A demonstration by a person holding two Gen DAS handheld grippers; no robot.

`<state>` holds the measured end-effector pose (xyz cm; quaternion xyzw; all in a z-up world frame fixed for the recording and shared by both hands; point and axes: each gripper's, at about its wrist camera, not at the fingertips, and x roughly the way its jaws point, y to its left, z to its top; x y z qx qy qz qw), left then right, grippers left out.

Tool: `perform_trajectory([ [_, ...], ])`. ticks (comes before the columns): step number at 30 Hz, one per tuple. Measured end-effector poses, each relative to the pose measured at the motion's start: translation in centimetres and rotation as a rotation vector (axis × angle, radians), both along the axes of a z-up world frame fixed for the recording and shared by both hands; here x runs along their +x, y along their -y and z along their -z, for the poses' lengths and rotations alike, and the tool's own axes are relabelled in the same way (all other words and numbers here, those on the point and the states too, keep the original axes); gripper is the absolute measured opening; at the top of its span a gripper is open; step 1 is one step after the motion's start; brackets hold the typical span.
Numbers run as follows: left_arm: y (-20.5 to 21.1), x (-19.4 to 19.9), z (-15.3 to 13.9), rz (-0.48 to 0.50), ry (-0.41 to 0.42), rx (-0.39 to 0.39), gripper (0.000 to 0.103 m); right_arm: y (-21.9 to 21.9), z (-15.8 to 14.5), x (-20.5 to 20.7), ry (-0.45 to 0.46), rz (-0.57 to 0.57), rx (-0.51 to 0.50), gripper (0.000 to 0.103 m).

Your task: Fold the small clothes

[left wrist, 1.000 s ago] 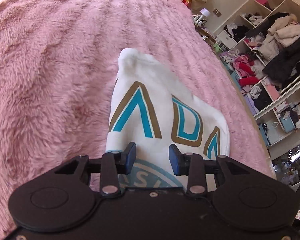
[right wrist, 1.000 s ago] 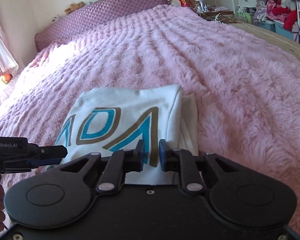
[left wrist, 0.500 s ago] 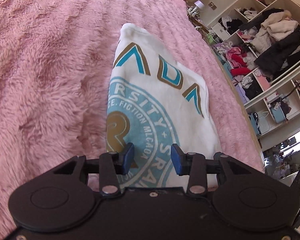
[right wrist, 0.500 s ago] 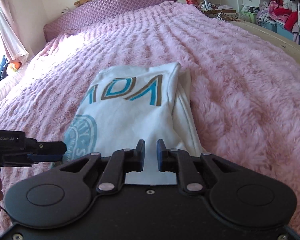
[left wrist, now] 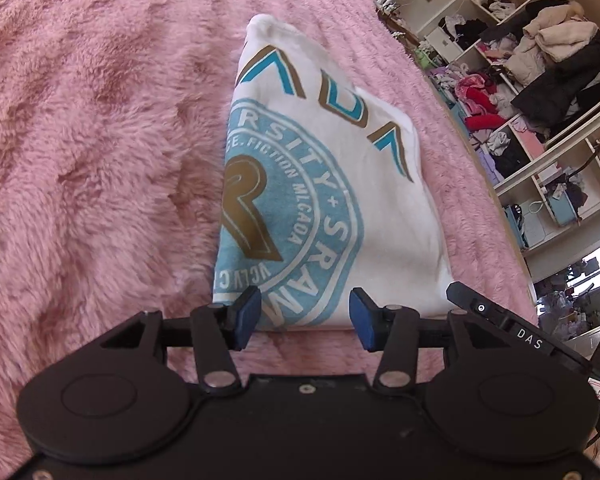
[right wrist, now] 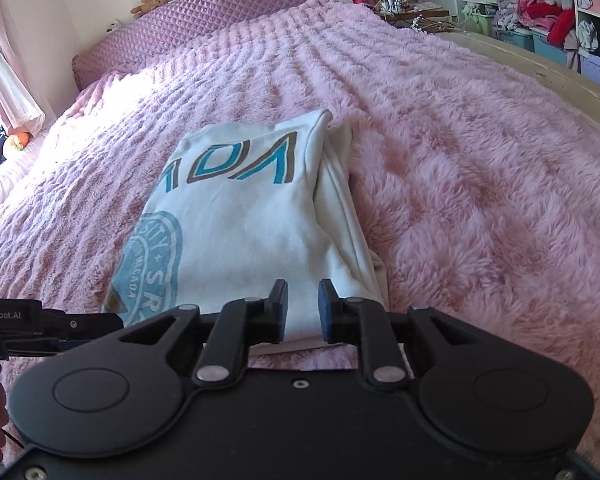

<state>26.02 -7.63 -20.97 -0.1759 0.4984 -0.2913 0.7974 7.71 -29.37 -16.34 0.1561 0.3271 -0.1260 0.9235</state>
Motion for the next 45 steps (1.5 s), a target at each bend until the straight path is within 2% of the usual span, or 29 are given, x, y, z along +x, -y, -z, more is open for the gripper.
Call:
perform_trajectory([
  [2, -0.1, -0.1, 1.3, 0.000, 0.001, 0.002, 0.048, 0.5, 1.2, 0.1, -0.030, 0.010, 0.012, 0.015],
  [5, 0.0, 0.0, 1.7, 0.016, -0.001, 0.014, 0.048, 1.0, 2.2, 0.0, -0.040, 0.011, 0.035, 0.014],
  [7, -0.2, 0.2, 0.8, 0.022, -0.016, 0.000, 0.048, 1.2, 1.6, 0.1, -0.042, 0.008, 0.050, 0.015],
  [9, -0.8, 0.8, -0.6, 0.020, -0.016, -0.035, 0.048, 1.8, 0.3, 0.1, 0.000, -0.013, 0.082, 0.020],
  [10, -1.3, 1.2, -1.5, 0.007, 0.006, -0.061, 0.052, 2.2, -0.2, 0.1, 0.026, -0.023, 0.094, 0.029],
  [11, -1.8, 1.7, -2.2, -0.010, 0.027, -0.074, 0.057, 2.8, -0.9, 0.4, 0.059, -0.036, 0.112, 0.043],
  [12, -2.3, 2.7, -2.8, -0.033, 0.047, -0.083, 0.060, 3.7, -1.4, 0.8, 0.089, -0.048, 0.131, 0.050],
  [14, -3.1, 4.6, -2.9, -0.074, 0.051, -0.085, 0.061, 5.3, -1.9, 1.9, 0.126, -0.059, 0.154, 0.054],
  [18, -4.3, 9.3, -0.6, -0.150, -0.084, -0.158, 0.063, 9.0, -1.1, 5.2, 0.133, -0.096, 0.265, 0.054],
  [22, -3.9, 12.4, 1.7, -0.138, -0.209, -0.223, 0.072, 11.2, 0.9, 7.8, 0.097, -0.101, 0.372, 0.054],
  [25, -3.1, 13.6, 2.5, -0.108, -0.246, -0.258, 0.079, 12.1, 2.4, 9.1, 0.064, -0.090, 0.419, 0.054],
  [30, -1.2, 15.4, 3.1, -0.060, -0.290, -0.346, 0.083, 12.2, 3.9, 10.8, 0.091, -0.126, 0.558, 0.055],
  [32, -0.1, 16.1, 3.2, -0.049, -0.297, -0.329, 0.084, 12.0, 4.4, 12.1, 0.085, -0.146, 0.590, 0.059],
  [35, 1.5, 16.6, 3.2, -0.030, -0.281, -0.293, 0.087, 10.9, 4.7, 13.8, 0.072, -0.163, 0.577, 0.061],
  [40, 2.9, 16.6, 3.0, -0.059, -0.240, -0.229, 0.085, 10.1, 5.2, 15.4, 0.059, -0.143, 0.564, 0.061],
  [42, 3.3, 16.1, 2.5, -0.049, -0.195, -0.172, 0.077, 9.7, 5.0, 15.5, 0.048, -0.129, 0.535, 0.057],
  [44, 3.8, 15.6, 1.9, -0.048, -0.158, -0.116, 0.059, 9.1, 4.4, 15.5, 0.030, -0.118, 0.478, 0.046],
  [45, 3.8, 15.5, 1.7, -0.052, -0.151, -0.114, 0.055, 8.7, 4.0, 15.6, 0.021, -0.114, 0.440, 0.044],
])
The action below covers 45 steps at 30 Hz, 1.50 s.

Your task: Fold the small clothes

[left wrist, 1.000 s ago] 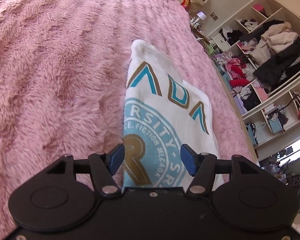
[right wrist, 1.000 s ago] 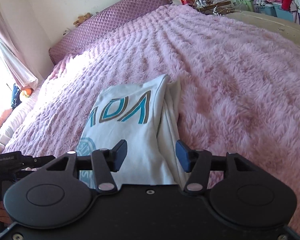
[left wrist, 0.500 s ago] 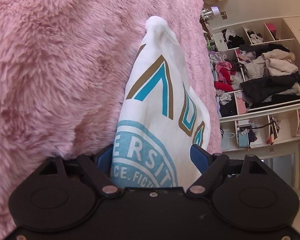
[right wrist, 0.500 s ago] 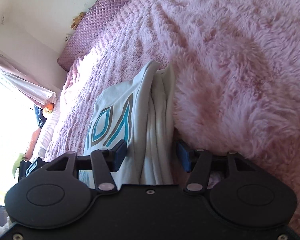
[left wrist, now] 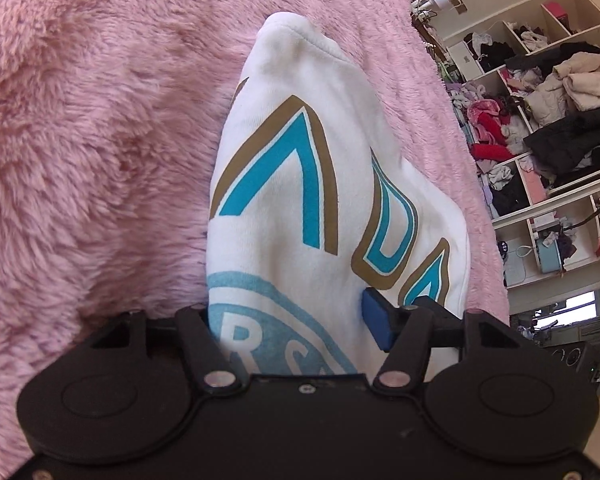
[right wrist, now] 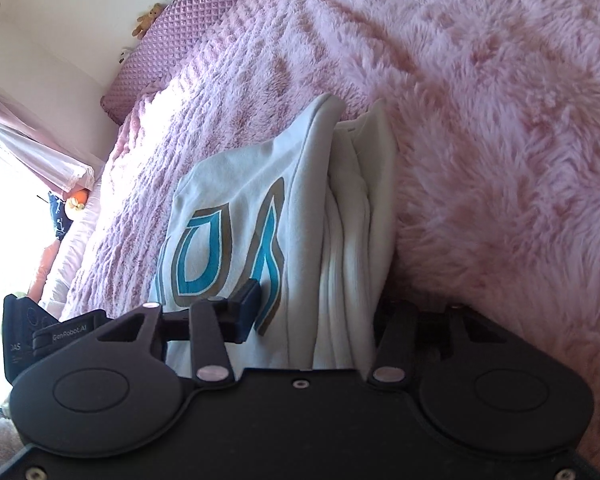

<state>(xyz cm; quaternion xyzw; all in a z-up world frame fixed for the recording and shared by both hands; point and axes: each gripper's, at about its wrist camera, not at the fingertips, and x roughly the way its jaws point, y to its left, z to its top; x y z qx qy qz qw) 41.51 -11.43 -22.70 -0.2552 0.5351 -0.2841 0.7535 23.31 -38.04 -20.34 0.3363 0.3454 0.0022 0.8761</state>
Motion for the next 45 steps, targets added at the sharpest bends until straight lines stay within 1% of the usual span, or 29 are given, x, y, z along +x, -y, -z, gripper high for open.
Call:
perform_trajectory([
  [2, 0.2, -0.3, -0.6, -0.008, 0.019, 0.008, 0.042, -0.9, -1.0, 0.2, -0.015, 0.010, -0.070, 0.035],
  [3, 0.8, -0.4, -1.1, -0.014, 0.030, 0.021, 0.040, -1.3, -1.5, 0.3, -0.023, 0.014, -0.100, 0.033],
  [5, 1.1, -0.5, -2.0, -0.023, 0.050, 0.044, 0.031, -2.8, -3.1, 0.5, -0.041, 0.023, -0.182, 0.027],
  [7, 1.6, -0.9, -3.4, -0.026, 0.086, 0.065, 0.024, -4.2, -4.8, 0.6, -0.035, 0.023, -0.259, 0.025],
  [9, 1.5, -1.3, -5.0, -0.019, 0.126, 0.077, 0.023, -5.4, -6.4, 0.7, -0.020, 0.019, -0.304, 0.025],
  [12, 0.2, -1.6, -6.9, -0.028, 0.167, 0.085, 0.023, -6.7, -8.3, 1.0, 0.019, -0.009, -0.307, 0.024],
  [15, -2.9, -1.1, -9.0, -0.067, 0.199, 0.072, 0.023, -8.4, -9.9, 2.0, 0.058, -0.047, -0.308, 0.024],
  [17, -6.1, -0.5, -10.5, -0.108, 0.222, 0.072, 0.023, -10.2, -10.8, 3.7, 0.092, -0.085, -0.293, 0.024],
  [19, -8.8, 0.2, -11.9, -0.143, 0.248, 0.089, 0.023, -12.8, -11.6, 5.7, 0.126, -0.132, -0.278, 0.024],
  [22, -13.8, 1.2, -13.9, -0.212, 0.300, 0.122, 0.023, -16.7, -12.5, 9.3, 0.179, -0.202, -0.255, 0.024],
  [25, -19.1, 2.2, -14.9, -0.285, 0.338, 0.154, 0.023, -20.3, -12.4, 12.8, 0.217, -0.266, -0.226, 0.024],
  [28, -24.3, 3.8, -13.6, -0.337, 0.339, 0.194, 0.023, -23.9, -10.8, 16.6, 0.204, -0.312, -0.204, 0.024],
  [30, -26.2, 4.7, -11.9, -0.353, 0.326, 0.195, 0.023, -25.5, -9.1, 18.3, 0.186, -0.326, -0.227, 0.023],
  [32, -28.0, 6.1, -9.0, -0.367, 0.274, 0.198, 0.024, -26.9, -6.7, 19.7, 0.143, -0.345, -0.262, 0.023],
  [33, -28.9, 6.6, -6.9, -0.376, 0.229, 0.192, 0.024, -27.2, -5.4, 20.4, 0.109, -0.355, -0.272, 0.023],
  [34, -29.3, 7.0, -5.5, -0.379, 0.192, 0.186, 0.027, -27.5, -4.0, 21.0, 0.071, -0.360, -0.289, 0.023],
  [35, -29.1, 7.4, -3.8, -0.390, 0.146, 0.185, 0.040, -27.5, -2.7, 21.1, 0.035, -0.353, -0.308, 0.030],
  [36, -29.8, 7.2, -2.4, -0.413, 0.119, 0.155, 0.046, -27.2, -1.6, 21.2, 0.016, -0.333, -0.305, 0.036],
  [37, -30.5, 6.8, -1.7, -0.427, 0.113, 0.106, 0.048, -26.3, -1.2, 21.0, 0.019, -0.321, -0.270, 0.046],
  [38, -31.2, 6.4, -1.3, -0.439, 0.101, 0.065, 0.049, -25.5, -1.1, 20.8, 0.020, -0.321, -0.226, 0.048],
  [39, -32.0, 5.6, -1.1, -0.448, 0.072, 0.021, 0.050, -24.2, -1.2, 20.4, 0.000, -0.330, -0.148, 0.051],
  [40, -32.5, 5.1, -1.2, -0.442, 0.054, 0.002, 0.053, -23.1, -1.3, 19.9, -0.025, -0.345, -0.086, 0.053],
  [42, -33.5, 2.8, -1.2, -0.410, 0.021, -0.030, 0.061, -21.2, -1.5, 18.2, -0.064, -0.405, -0.005, 0.054],
  [43, -33.7, 1.4, -0.9, -0.388, 0.006, -0.045, 0.068, -20.6, -1.5, 17.3, -0.080, -0.439, 0.013, 0.056],
  [44, -33.7, 0.0, -0.8, -0.364, -0.012, -0.068, 0.070, -20.0, -1.3, 16.3, -0.103, -0.480, 0.030, 0.058],
  [45, -33.6, -1.1, -0.5, -0.346, -0.027, -0.080, 0.070, -19.4, -0.9, 15.2, -0.131, -0.519, 0.047, 0.058],
])
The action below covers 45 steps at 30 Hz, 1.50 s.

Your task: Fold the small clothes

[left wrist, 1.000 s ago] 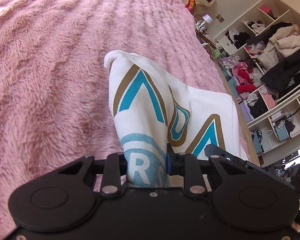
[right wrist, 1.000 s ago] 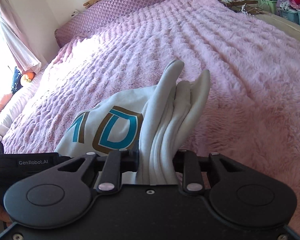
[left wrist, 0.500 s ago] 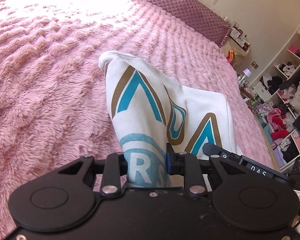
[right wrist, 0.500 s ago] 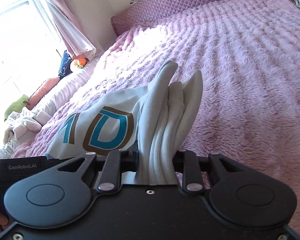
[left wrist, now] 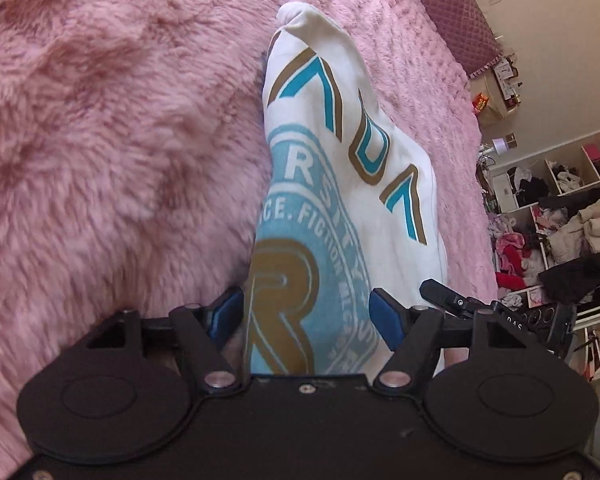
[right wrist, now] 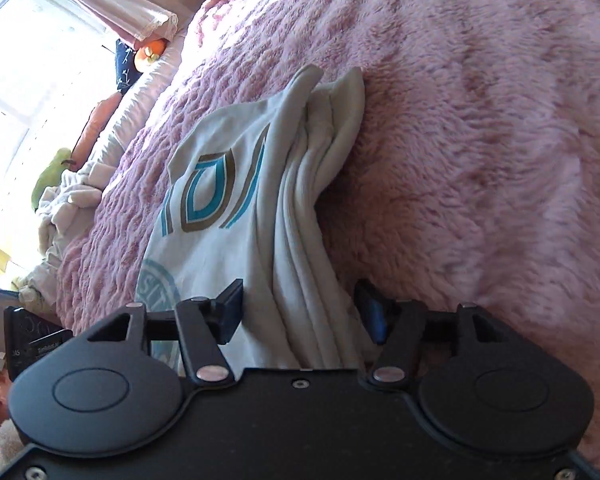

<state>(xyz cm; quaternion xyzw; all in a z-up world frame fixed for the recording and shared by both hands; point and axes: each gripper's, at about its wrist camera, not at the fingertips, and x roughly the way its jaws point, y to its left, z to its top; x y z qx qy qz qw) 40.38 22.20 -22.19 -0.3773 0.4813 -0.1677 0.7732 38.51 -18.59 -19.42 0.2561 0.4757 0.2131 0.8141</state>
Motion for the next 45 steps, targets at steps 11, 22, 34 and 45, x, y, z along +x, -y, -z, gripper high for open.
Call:
perform_trajectory([
  [11, 2.2, -2.3, -3.2, 0.024, 0.036, 0.074, 0.009, -1.0, -3.0, -4.3, 0.009, 0.078, -0.019, 0.028],
  [22, 3.4, -4.6, -1.8, 0.108, 0.021, 0.280, 0.033, -3.5, -3.8, -6.8, 0.065, 0.053, -0.314, 0.052],
  [34, 6.1, -4.6, -9.1, 0.028, 0.297, 0.438, 0.053, -5.9, -9.9, -9.8, 0.283, 0.082, -0.475, 0.053],
  [45, 8.1, -3.2, -1.0, 0.048, 0.172, 0.431, 0.055, -7.8, -3.3, -9.8, 0.179, -0.014, -0.578, 0.021],
])
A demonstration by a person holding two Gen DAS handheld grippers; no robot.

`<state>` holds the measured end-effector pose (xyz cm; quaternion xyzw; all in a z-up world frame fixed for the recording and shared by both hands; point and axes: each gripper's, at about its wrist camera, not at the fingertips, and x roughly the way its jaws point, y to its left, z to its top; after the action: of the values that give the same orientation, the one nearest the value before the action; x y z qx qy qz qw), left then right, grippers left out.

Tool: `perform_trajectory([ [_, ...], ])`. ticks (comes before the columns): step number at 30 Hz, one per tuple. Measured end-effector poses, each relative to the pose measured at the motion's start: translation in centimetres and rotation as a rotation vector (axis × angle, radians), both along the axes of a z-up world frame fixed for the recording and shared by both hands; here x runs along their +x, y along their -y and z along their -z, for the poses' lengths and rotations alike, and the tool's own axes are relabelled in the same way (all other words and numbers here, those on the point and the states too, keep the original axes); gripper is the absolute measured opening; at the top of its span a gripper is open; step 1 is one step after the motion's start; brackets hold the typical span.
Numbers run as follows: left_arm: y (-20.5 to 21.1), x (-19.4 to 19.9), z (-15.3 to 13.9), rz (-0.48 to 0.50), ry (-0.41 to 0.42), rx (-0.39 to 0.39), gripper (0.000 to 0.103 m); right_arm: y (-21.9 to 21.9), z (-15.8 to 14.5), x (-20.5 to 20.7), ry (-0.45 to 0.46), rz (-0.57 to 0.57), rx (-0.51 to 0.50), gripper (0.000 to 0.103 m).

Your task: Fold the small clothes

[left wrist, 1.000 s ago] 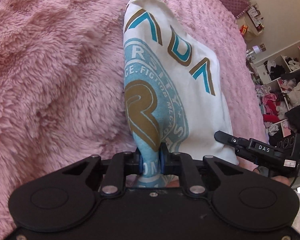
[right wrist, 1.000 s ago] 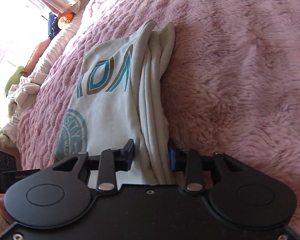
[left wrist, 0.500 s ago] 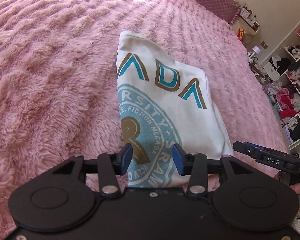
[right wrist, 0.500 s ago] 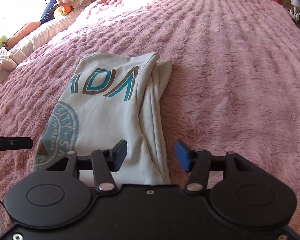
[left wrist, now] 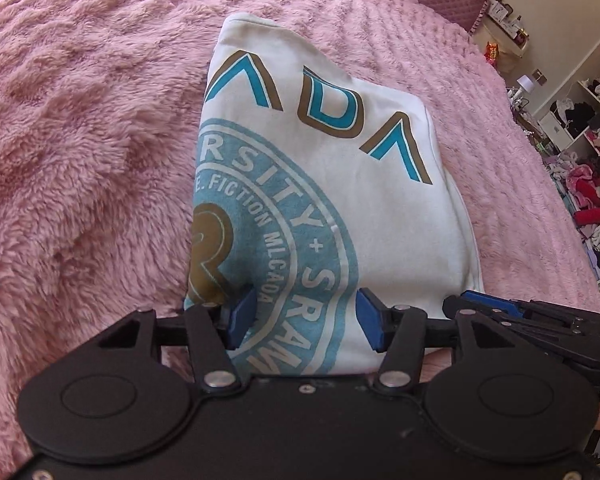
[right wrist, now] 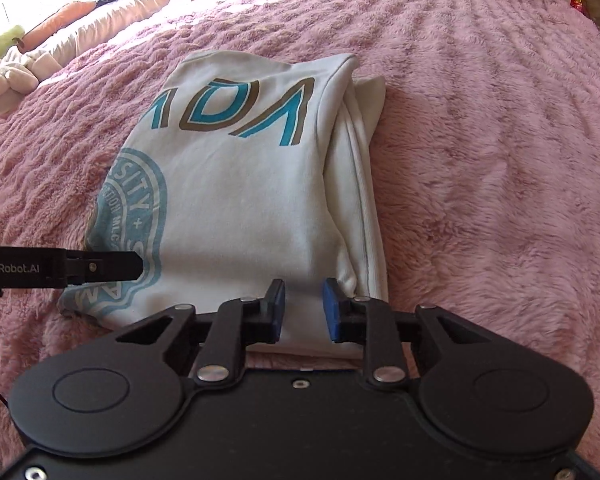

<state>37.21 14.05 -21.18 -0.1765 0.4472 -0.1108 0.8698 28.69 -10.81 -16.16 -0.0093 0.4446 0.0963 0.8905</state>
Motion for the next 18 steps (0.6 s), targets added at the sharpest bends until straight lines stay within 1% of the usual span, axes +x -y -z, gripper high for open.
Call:
perform_trajectory([
  [2, 0.1, -0.2, -0.2, 0.015, 0.000, 0.011, 0.055, 0.0, 0.4, -0.3, 0.000, -0.013, -0.017, 0.020],
  [4, 0.0, 0.2, -1.4, 0.019, -0.003, 0.000, 0.054, -0.1, -0.4, -0.1, 0.002, -0.012, -0.016, 0.021],
  [5, -0.2, 0.5, -2.2, 0.016, 0.010, -0.010, 0.054, -0.1, -1.1, 0.1, 0.019, -0.009, 0.001, 0.021],
  [6, -0.4, 0.8, -3.0, 0.011, 0.038, -0.019, 0.054, -0.3, -2.0, 0.5, 0.067, -0.012, 0.020, 0.021],
  [8, -0.8, 1.8, -4.8, -0.017, 0.111, -0.009, 0.056, -0.6, -3.5, 1.5, 0.156, -0.021, 0.054, 0.021],
  [9, -1.0, 2.6, -5.3, -0.034, 0.135, -0.002, 0.058, -0.9, -4.1, 2.3, 0.200, -0.028, 0.064, 0.021],
  [10, -1.1, 3.4, -5.6, -0.049, 0.147, 0.003, 0.058, -1.2, -4.3, 3.2, 0.224, -0.037, 0.072, 0.021],
  [12, -1.4, 5.4, -5.2, -0.081, 0.130, 0.009, 0.058, -1.7, -3.9, 5.2, 0.227, -0.035, 0.061, 0.021],
  [15, -1.7, 7.8, -3.0, -0.102, 0.047, 0.002, 0.058, -2.3, -2.1, 7.2, 0.187, -0.003, -0.024, 0.021],
  [16, -1.8, 8.1, -2.3, -0.102, 0.035, -0.006, 0.058, -2.2, -1.3, 7.7, 0.165, 0.011, -0.036, 0.021],
  [18, -1.9, 8.4, -0.9, -0.101, 0.025, -0.022, 0.060, -1.9, -0.4, 7.9, 0.152, 0.025, -0.037, 0.020],
])
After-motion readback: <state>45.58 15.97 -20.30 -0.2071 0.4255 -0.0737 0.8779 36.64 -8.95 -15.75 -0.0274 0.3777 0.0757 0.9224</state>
